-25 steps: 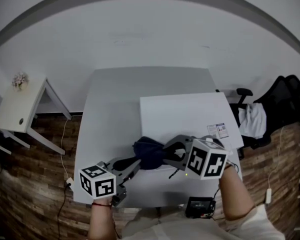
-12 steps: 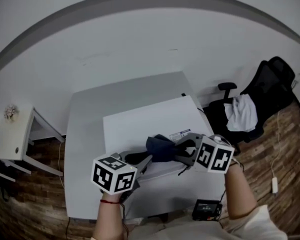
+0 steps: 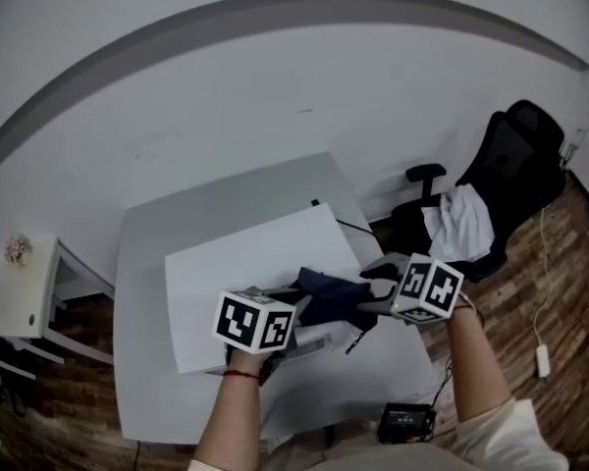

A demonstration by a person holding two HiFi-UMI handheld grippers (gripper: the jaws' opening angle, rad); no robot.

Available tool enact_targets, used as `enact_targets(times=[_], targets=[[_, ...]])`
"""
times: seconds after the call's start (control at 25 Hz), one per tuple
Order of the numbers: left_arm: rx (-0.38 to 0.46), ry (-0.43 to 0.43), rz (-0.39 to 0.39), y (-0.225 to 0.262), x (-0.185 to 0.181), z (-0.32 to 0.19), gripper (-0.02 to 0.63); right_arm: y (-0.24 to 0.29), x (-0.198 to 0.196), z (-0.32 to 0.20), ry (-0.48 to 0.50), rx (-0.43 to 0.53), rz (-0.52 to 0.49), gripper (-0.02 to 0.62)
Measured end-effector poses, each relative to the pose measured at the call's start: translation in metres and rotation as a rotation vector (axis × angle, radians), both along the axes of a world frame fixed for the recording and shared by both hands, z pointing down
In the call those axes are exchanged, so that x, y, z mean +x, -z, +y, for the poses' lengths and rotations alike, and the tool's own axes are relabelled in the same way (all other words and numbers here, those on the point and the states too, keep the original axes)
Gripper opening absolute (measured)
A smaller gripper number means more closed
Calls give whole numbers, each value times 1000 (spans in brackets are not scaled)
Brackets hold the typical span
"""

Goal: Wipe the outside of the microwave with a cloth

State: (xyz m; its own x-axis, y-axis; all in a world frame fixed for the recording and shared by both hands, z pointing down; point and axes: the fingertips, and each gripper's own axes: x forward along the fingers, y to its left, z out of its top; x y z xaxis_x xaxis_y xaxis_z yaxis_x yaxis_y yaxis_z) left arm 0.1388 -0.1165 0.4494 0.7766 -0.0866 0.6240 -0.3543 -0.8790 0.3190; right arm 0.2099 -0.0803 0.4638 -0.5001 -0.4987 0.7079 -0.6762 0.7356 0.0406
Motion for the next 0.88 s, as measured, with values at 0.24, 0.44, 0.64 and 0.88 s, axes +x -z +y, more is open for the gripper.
enact_targets(times=[0.24,0.44,0.64,0.88], targets=[[-13,-19,-45,-12,7,-11,25,14,-14,16,21,46,106,233],[-15,-71,-48,-14,9,-6,26,-6,-15,15,25,-12,254,163],[-6,-138,-55,-12,22,1,26,-5,2,15,-9,-79,302,98],[-9,-210,-37,-1,60,13,26,-16,46,19,-58,-194,327,89]])
